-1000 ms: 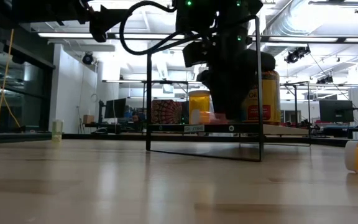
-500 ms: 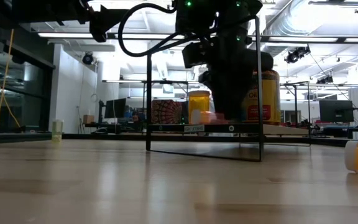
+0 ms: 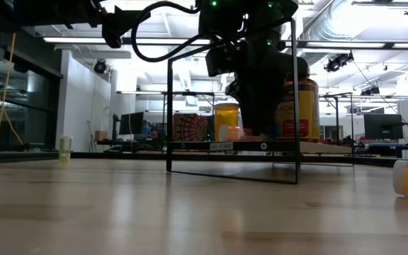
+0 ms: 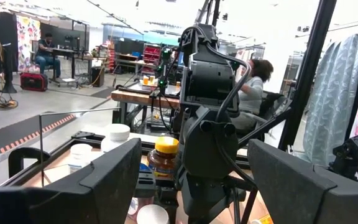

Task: Pick and place medicine bottles onto shelf by color
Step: Move the red pill bottle to the bottom center of the shelf

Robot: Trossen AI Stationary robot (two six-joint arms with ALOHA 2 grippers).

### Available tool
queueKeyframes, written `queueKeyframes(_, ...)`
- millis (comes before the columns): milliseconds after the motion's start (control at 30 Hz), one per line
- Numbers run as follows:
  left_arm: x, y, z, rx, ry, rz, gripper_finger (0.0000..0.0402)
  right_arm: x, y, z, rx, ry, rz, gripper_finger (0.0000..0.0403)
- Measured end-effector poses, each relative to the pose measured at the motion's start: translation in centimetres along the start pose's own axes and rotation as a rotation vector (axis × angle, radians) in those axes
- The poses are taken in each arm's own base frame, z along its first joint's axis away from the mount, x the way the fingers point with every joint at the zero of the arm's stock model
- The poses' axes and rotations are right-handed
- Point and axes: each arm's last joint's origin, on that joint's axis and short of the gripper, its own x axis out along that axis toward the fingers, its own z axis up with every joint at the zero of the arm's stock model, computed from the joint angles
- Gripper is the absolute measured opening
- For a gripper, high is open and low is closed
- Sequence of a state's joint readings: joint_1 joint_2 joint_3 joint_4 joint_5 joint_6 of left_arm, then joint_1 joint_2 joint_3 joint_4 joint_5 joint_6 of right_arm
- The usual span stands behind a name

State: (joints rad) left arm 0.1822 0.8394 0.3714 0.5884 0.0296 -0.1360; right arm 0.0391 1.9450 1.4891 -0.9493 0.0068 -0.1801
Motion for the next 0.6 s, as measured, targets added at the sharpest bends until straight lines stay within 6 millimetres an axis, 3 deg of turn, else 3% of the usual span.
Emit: queueKeyframes(600,0.00,0.00,0.00,0.000,0.000,0.000,0.0282,0.00,0.00,0.00,-0.003,0.000,0.000,0.0125)
